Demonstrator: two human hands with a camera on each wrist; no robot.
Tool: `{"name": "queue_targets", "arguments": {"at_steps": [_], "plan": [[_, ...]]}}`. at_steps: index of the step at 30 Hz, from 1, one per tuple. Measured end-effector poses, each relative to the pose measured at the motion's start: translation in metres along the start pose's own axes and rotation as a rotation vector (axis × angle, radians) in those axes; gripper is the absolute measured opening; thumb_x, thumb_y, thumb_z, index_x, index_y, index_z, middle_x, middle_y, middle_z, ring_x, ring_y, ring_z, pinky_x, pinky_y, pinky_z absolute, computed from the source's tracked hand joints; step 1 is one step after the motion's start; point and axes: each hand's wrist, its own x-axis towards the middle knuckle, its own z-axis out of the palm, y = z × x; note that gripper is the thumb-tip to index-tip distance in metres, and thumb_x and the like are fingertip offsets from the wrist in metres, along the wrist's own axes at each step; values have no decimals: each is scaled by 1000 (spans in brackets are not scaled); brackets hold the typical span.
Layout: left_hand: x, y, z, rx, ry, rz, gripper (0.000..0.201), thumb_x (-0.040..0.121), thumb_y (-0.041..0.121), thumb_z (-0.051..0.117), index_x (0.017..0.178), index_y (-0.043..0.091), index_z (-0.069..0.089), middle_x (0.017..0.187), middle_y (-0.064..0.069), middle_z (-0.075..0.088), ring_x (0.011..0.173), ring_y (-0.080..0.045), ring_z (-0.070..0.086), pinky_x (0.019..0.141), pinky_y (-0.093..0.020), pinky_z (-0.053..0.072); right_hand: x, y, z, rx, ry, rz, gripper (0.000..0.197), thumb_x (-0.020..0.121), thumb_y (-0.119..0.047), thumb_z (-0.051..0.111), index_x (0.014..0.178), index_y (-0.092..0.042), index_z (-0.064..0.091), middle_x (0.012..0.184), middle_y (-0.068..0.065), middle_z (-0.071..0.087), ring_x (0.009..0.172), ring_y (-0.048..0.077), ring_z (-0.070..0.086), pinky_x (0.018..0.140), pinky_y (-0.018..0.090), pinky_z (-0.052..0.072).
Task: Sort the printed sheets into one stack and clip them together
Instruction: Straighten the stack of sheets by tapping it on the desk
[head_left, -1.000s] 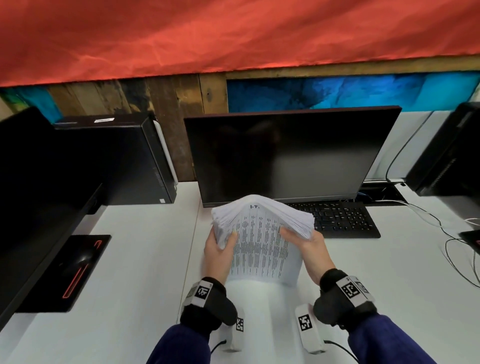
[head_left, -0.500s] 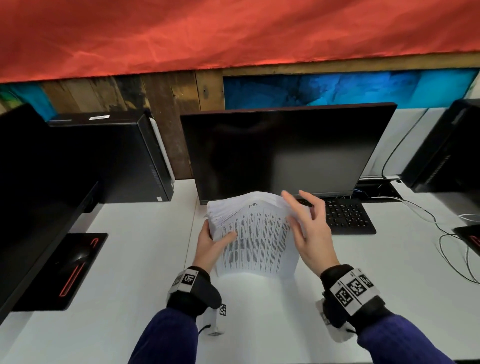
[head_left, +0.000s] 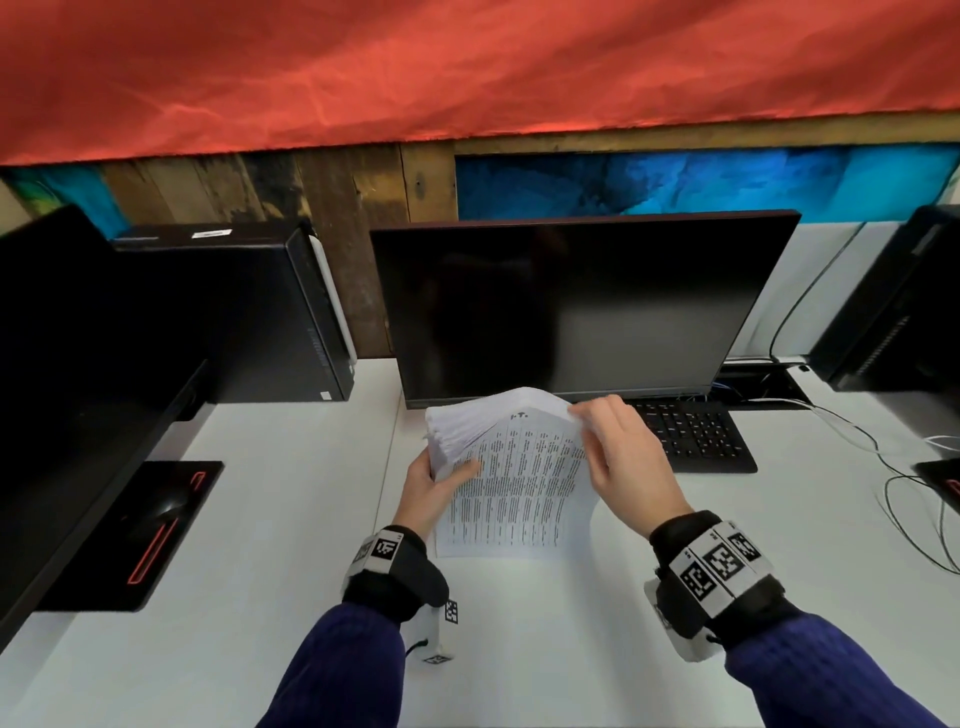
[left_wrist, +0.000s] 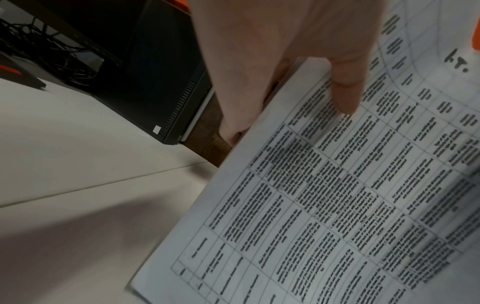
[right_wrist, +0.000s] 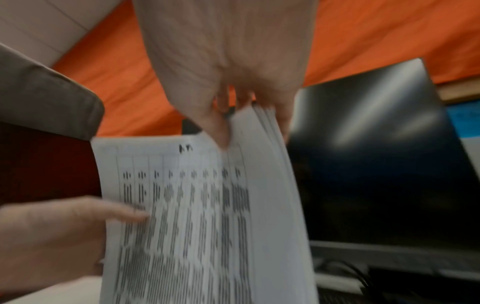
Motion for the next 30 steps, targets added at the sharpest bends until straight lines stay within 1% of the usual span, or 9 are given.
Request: {"name": "queue_targets", "arguments": {"at_steps": [3, 5, 7, 12, 16, 19, 22, 27, 30], "plan": [[-1, -1, 0, 14, 12, 12, 35, 84, 14, 70, 118, 12, 61, 114, -4, 69, 109, -23, 65, 99, -42, 49, 20, -18, -14, -204, -254, 36, 74, 86, -10, 57, 149, -21, 20, 110, 3, 49, 92, 25, 55, 76, 34, 48], [-3, 2, 0, 33, -2, 29, 31, 85, 14, 68, 115, 14, 61, 113, -3, 69, 107, -22, 65, 97, -40, 50, 42, -34, -17, -295, -409, 85, 91, 82, -19, 66, 151, -27, 7, 118, 5, 49, 101, 28, 56, 83, 38, 47], [-5, 4, -2, 50, -4, 42, 29, 86, 12, 67, 114, 15, 62, 112, -4, 69, 107, -22, 65, 96, -40, 51, 66, -50, -15, -312, -513, 136, 92, 76, -25, 74, 147, -29, 17, 122, 3, 51, 108, 30, 57, 87, 41, 47], [-7, 3, -1, 65, -19, 52, 36, 85, 18, 68, 120, 16, 59, 113, -7, 69, 107, -26, 65, 97, -50, 49, 105, -80, 4, -383, -743, 183, 51, 69, -25, 81, 116, -20, 59, 108, 1, 60, 100, 24, 61, 75, 35, 48], [-9, 5, 5, 86, -2, 110, 37, 85, 20, 69, 121, 19, 58, 114, -4, 69, 107, -22, 65, 97, -47, 50, 98, -81, 15, -361, -663, 163, 29, 79, -16, 70, 107, -18, 67, 99, 5, 66, 98, 28, 63, 84, 37, 46], [-7, 8, 8, 189, 25, 190, 35, 82, 26, 72, 115, 26, 61, 108, 5, 70, 103, -11, 65, 91, -32, 52, 89, -64, -1, -298, -592, 129, 11, 80, -22, 67, 90, -25, 64, 90, 0, 63, 95, 26, 60, 86, 39, 43], [-2, 15, -1, 349, 27, 198, 34, 72, 33, 80, 100, 37, 61, 96, 16, 70, 90, 3, 65, 83, -22, 51, 76, -35, -27, -112, -468, 164, 11, 78, -29, 71, 79, -26, 60, 80, -6, 59, 86, 21, 55, 80, 35, 44], [15, 19, -38, 470, 104, 129, 57, 54, 51, 84, 98, 20, 64, 97, 3, 72, 92, -16, 68, 84, -35, 55, 31, 27, -48, 462, -253, 387, 17, 72, -22, 82, 82, -31, 72, 76, -9, 72, 70, -6, 63, 70, 13, 49], [8, 26, -34, 136, 26, 39, 28, 76, 14, 77, 102, 17, 65, 107, -8, 71, 92, -18, 69, 79, -28, 56, 1, 53, -36, 847, -189, 549, 33, 71, -16, 80, 103, -11, 73, 99, 6, 75, 94, 23, 71, 87, 37, 55]]}}
